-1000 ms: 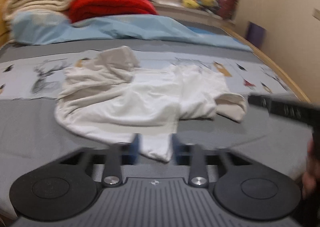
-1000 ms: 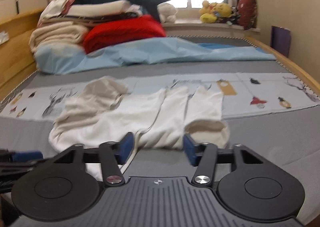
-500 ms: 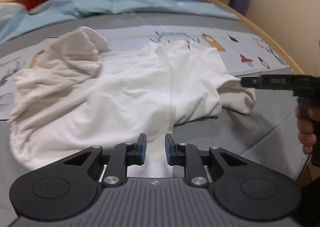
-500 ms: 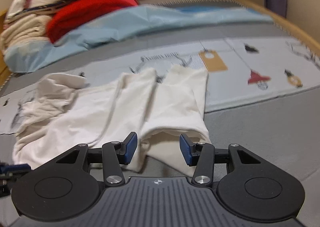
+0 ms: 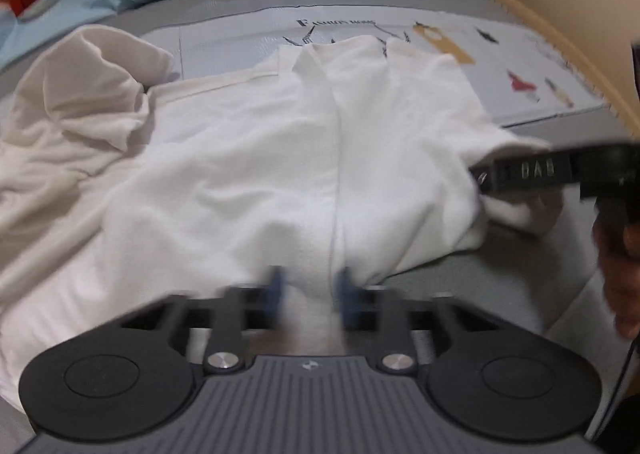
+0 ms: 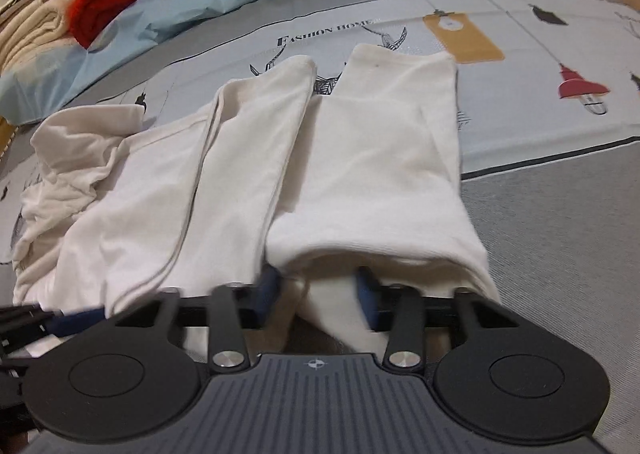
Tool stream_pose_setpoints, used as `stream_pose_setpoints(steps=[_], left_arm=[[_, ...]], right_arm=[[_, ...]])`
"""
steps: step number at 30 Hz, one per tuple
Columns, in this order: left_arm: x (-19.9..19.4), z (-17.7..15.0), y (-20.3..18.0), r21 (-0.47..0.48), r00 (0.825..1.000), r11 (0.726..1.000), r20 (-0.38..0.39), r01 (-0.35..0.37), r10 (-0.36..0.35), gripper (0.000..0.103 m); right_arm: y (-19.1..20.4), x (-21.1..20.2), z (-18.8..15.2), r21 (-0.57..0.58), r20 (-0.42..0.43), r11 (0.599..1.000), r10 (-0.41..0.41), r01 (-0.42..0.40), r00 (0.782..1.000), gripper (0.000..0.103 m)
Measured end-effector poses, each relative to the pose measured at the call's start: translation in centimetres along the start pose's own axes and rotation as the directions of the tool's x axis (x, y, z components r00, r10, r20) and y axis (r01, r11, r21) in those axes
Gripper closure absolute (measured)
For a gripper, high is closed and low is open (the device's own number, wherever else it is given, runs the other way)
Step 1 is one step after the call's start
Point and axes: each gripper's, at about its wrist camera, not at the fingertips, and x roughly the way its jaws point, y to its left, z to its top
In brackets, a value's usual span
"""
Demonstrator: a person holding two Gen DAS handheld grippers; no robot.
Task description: Fold small clothes
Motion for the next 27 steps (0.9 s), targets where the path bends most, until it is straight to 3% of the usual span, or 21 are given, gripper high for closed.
stream_pose_setpoints(steps=[2, 6, 8, 10, 12, 15, 17, 19, 20, 21, 22, 24, 27], left_arm=[[-0.6, 0.0, 0.7, 0.003, 1.000, 1.000, 0.003, 0.015, -0.015, 0.094], [-3.8, -0.2, 2.2, 0.027, 0.997, 0.998, 0.052, 0.056, -0.058, 0.096], [-6.0, -0.8, 2.8, 0.079, 0.989, 0.988, 0.065, 0.130, -0.135, 0.097], [-8.0, -2.0, 3.2, 0.163, 0.971, 0.960, 0.041, 0.227, -0.236, 0.097], [-9.7, -4.0, 3.2, 0.261, 0.933, 0.897, -0.040, 0.356, -0.358, 0.097], [-11.5, -7.8, 2.6, 0.354, 0.838, 0.759, -0.248, 0.546, -0.487, 0.097], [-12.2, -9.7, 2.3, 0.402, 0.822, 0.718, -0.312, 0.568, -0.476, 0.095], [-12.5, -10.0, 3.2, 0.397, 0.841, 0.743, -0.296, 0.539, -0.452, 0.091], [-12.7, -9.5, 4.3, 0.357, 0.848, 0.770, -0.272, 0.528, -0.455, 0.080], [-12.8, -8.8, 5.7, 0.301, 0.856, 0.803, -0.229, 0.515, -0.464, 0.076], [-13.1, -8.3, 7.1, 0.252, 0.868, 0.831, -0.183, 0.496, -0.463, 0.072], [-13.2, -7.0, 9.9, 0.145, 0.896, 0.885, -0.100, 0.443, -0.432, 0.072], [-11.8, -6.4, 12.3, 0.025, 0.941, 0.946, -0.115, 0.323, -0.318, 0.071]], right_arm=[[-0.5, -0.3, 0.7, 0.032, 0.042, 0.999, 0.001, -0.002, 0.999, 0.095], [-2.6, -1.9, 2.3, 0.139, 0.150, 0.990, -0.041, 0.020, 0.988, 0.098], [-3.3, -3.0, 2.9, 0.166, 0.205, 0.984, -0.104, 0.070, 0.973, 0.098], [-4.2, -3.9, 3.3, 0.198, 0.247, 0.974, -0.159, 0.111, 0.956, 0.098], [-5.1, -4.2, 3.5, 0.230, 0.245, 0.960, -0.216, 0.160, 0.945, 0.098], [-7.1, -4.0, 3.2, 0.296, 0.165, 0.944, -0.200, 0.145, 0.966, 0.097], [-7.8, -5.0, 2.9, 0.326, 0.166, 0.934, -0.211, 0.148, 0.963, 0.094], [-7.8, -6.3, 2.6, 0.322, 0.180, 0.938, -0.195, 0.129, 0.964, 0.090], [-7.6, -6.8, 2.6, 0.314, 0.189, 0.943, -0.175, 0.110, 0.966, 0.080], [-7.1, -7.4, 2.4, 0.295, 0.195, 0.952, -0.145, 0.083, 0.970, 0.069], [-6.5, -7.7, 2.3, 0.271, 0.192, 0.961, -0.111, 0.056, 0.975, 0.066], [-4.7, -7.7, 1.9, 0.194, 0.156, 0.981, -0.021, -0.010, 0.987, 0.058], [-1.1, -6.5, 0.8, 0.018, 0.043, 0.993, 0.117, -0.118, 0.992, 0.050]])
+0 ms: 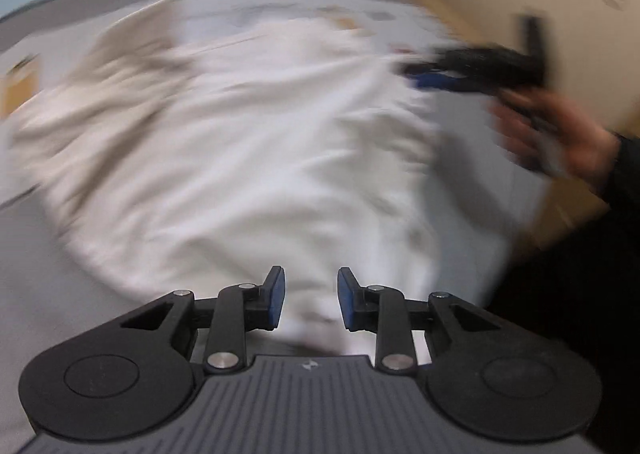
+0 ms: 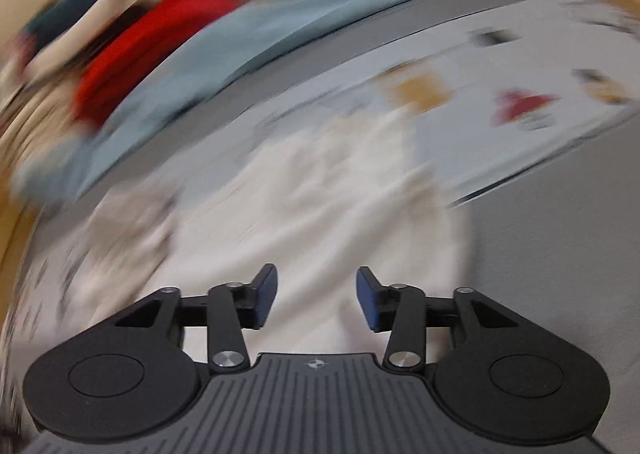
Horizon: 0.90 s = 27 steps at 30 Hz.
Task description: Fold small clothes
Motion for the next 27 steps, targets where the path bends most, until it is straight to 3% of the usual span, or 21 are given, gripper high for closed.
stream_pose_setpoints(steps=[3, 7, 8, 11, 12, 13, 14, 15, 18, 20, 22, 25, 27], left_arm=[[2.2, -0.3, 1.7, -0.062, 0.992, 0.993, -0.081, -0.098, 0.092, 0.071], [5.4, -1.4, 3.3, -0.180, 0.980, 0.977, -0.182, -0.118, 0.085, 0.066], [5.9, -1.6, 3.3, -0.201, 0.976, 0.971, -0.198, -0.131, 0.091, 0.066], [6.3, -1.0, 3.5, -0.236, 0.980, 0.960, -0.165, -0.148, 0.111, 0.066], [6.1, -0.6, 3.6, -0.241, 0.982, 0.959, -0.153, -0.150, 0.114, 0.068], [5.9, -0.6, 3.5, -0.236, 0.981, 0.959, -0.146, -0.159, 0.127, 0.083], [5.7, -0.5, 3.4, -0.220, 0.979, 0.960, -0.144, -0.172, 0.143, 0.096], [5.7, -0.5, 3.1, -0.201, 0.978, 0.963, -0.147, -0.178, 0.150, 0.099], [4.6, -1.0, 2.9, -0.142, 0.973, 0.970, -0.153, -0.197, 0.175, 0.100], [2.5, -1.2, 3.4, -0.127, 0.972, 0.969, -0.127, -0.213, 0.197, 0.100], [0.0, -1.6, 4.3, -0.120, 0.959, 0.954, -0.098, -0.275, 0.264, 0.100], [-3.4, -2.9, 6.7, -0.190, 0.950, 0.931, -0.077, -0.312, 0.303, 0.103], [-4.1, -3.6, 7.6, -0.214, 0.930, 0.905, -0.092, -0.366, 0.355, 0.103]], right_arm=[[3.1, 2.2, -1.8, -0.193, -0.086, 0.981, -0.013, -0.004, 0.996, 0.047], [5.0, 4.4, -4.2, -0.329, -0.187, 0.944, -0.060, -0.005, 0.981, 0.047], [5.4, 4.3, -4.7, -0.354, -0.182, 0.935, -0.073, 0.004, 0.981, 0.052], [5.7, 3.4, -4.3, -0.360, -0.153, 0.932, -0.089, 0.029, 0.984, 0.093], [5.3, 2.6, -4.0, -0.346, -0.138, 0.938, -0.078, 0.025, 0.987, 0.096], [4.8, 1.6, -3.7, -0.340, -0.118, 0.940, -0.061, 0.018, 0.991, 0.097], [4.5, 0.4, -3.6, -0.342, -0.099, 0.940, -0.040, 0.004, 0.994, 0.098], [3.9, -0.9, -3.5, -0.346, -0.086, 0.938, -0.019, -0.012, 0.996, 0.098], [2.1, -3.9, -3.9, -0.351, -0.089, 0.935, 0.015, -0.046, 0.996, 0.099], [0.4, -5.6, -4.6, -0.346, -0.135, 0.935, 0.028, -0.074, 0.990, 0.099], [-1.3, -6.5, -5.8, -0.326, -0.205, 0.941, 0.027, -0.094, 0.978, 0.099], [-3.8, -6.8, -8.1, -0.312, -0.320, 0.949, -0.066, -0.040, 0.945, 0.099], [-5.0, -6.9, -9.2, -0.309, -0.342, 0.951, -0.131, 0.021, 0.931, 0.096]])
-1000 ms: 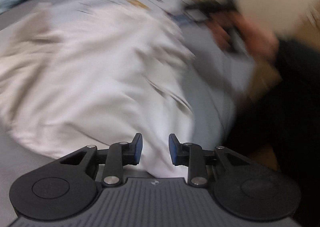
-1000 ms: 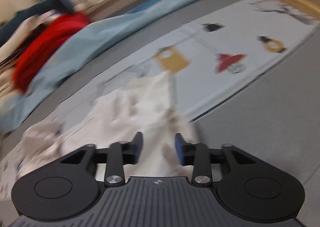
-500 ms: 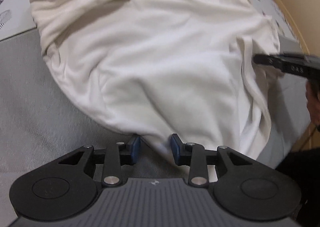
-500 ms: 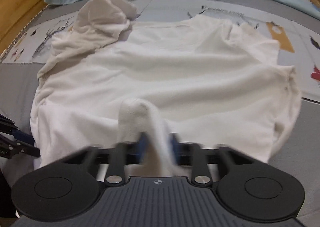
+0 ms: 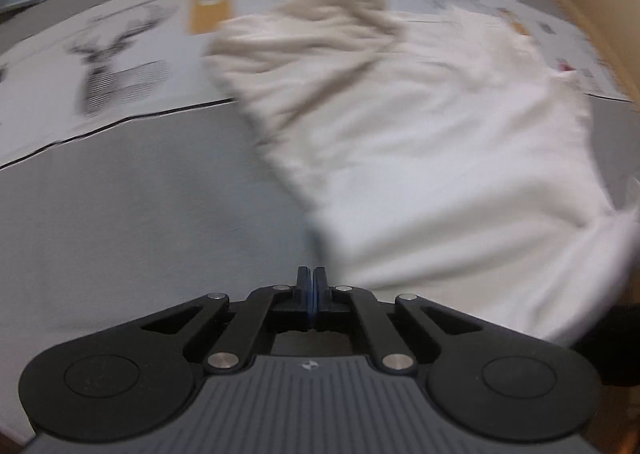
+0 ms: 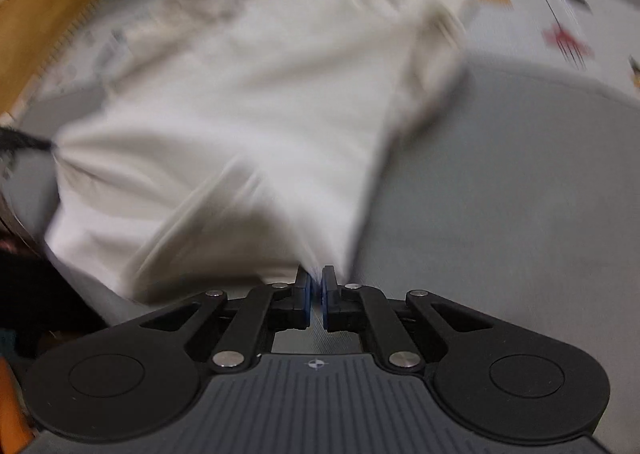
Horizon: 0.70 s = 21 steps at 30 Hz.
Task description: Fold small clothes
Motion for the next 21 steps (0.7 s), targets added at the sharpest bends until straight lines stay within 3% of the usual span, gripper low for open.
stream_pose_setpoints(steps=[1, 4, 6, 9, 10, 11, 16, 19, 21], left_arm=[[0.1, -0.4, 0.3, -0.034, 1.000, 0.999, -0.005, 0.004, -0.005, 0.103], [0.0, -0.7, 1.2, -0.129, 0.992, 0.984, -0.019, 0.122, -0.125, 0.101], [0.6, -0.8, 0.1, -0.136, 0.982, 0.974, -0.033, 0.180, -0.186, 0.098], [2.1, -1.0, -2.0, -0.118, 0.970, 0.970, -0.097, 0.211, -0.222, 0.095], [2.6, -1.3, -2.6, -0.112, 0.970, 0.973, -0.115, 0.201, -0.214, 0.082], [3.3, -1.3, -3.1, -0.103, 0.970, 0.976, -0.135, 0.191, -0.204, 0.071], [5.2, -1.4, -4.8, -0.058, 0.966, 0.984, -0.188, 0.169, -0.177, 0.067], [6.0, -1.4, -5.0, -0.063, 0.966, 0.985, -0.197, 0.159, -0.169, 0.067], [6.1, -1.6, -5.3, -0.052, 0.964, 0.983, -0.191, 0.177, -0.184, 0.070]], right_arm=[[-0.6, -0.1, -0.3, 0.035, 0.000, 0.999, -0.017, 0.017, 1.000, 0.093], [-2.0, -1.2, -0.4, 0.168, 0.067, 0.986, -0.002, -0.009, 0.998, 0.087], [-2.2, -1.8, 0.1, 0.209, 0.117, 0.978, -0.016, -0.009, 0.993, 0.076], [-2.5, -1.9, 0.9, 0.266, 0.160, 0.963, -0.007, -0.037, 0.987, 0.070], [-2.6, -1.8, 1.2, 0.275, 0.158, 0.960, 0.003, -0.046, 0.987, 0.069], [-2.5, -1.5, 1.4, 0.275, 0.153, 0.960, 0.009, -0.052, 0.988, 0.067], [-1.8, 0.7, 2.0, 0.232, 0.067, 0.973, 0.009, -0.024, 0.998, 0.061], [-0.5, 3.1, 1.6, 0.137, -0.054, 0.990, -0.011, 0.018, 0.999, 0.061], [0.3, 3.9, 1.3, 0.075, -0.075, 0.996, -0.042, 0.047, 0.996, 0.061]])
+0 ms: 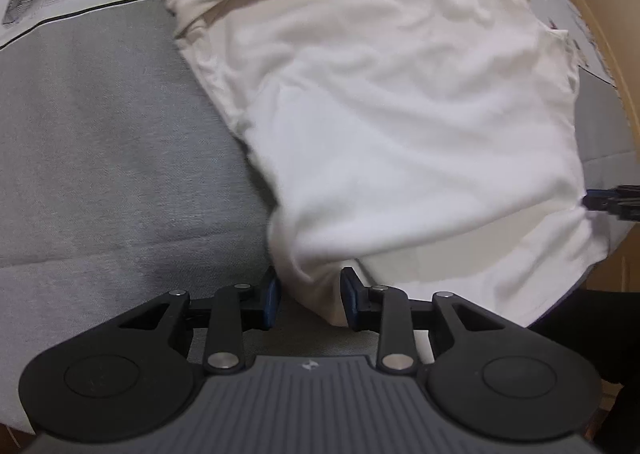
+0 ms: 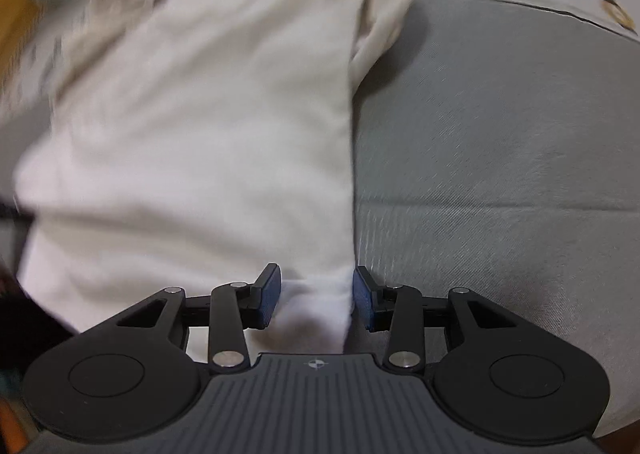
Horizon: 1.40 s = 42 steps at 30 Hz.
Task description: Fold small clothes
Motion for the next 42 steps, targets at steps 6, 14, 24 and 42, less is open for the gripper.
stream_pose_setpoints(steps=[6, 14, 24, 42], left_arm=[[-2.9, -1.6, -1.9, 0.248, 0.989, 0.959, 0.081, -0.139, 0.122, 0.097], [-7.0, -4.5, -0.5, 0.360, 0.991, 0.926, 0.100, -0.116, 0.085, 0.097], [-4.1, -3.2, -0.3, 0.247, 1.000, 0.969, -0.015, 0.012, -0.009, 0.080], [0.1, -5.4, -5.3, 0.447, 0.992, 0.890, -0.118, 0.087, -0.038, 0.054]], right_arm=[[-0.8, -1.6, -0.3, 0.030, 0.060, 0.998, 0.049, -0.051, 0.997, 0.098], [-1.6, -2.0, -1.2, 0.007, 0.035, 0.999, 0.046, -0.046, 0.998, 0.098], [0.5, -0.2, -0.3, -0.073, -0.009, 0.997, -0.007, 0.007, 1.000, 0.092], [0.9, 0.0, -0.5, -0.100, -0.016, 0.995, -0.024, 0.022, 1.000, 0.092]])
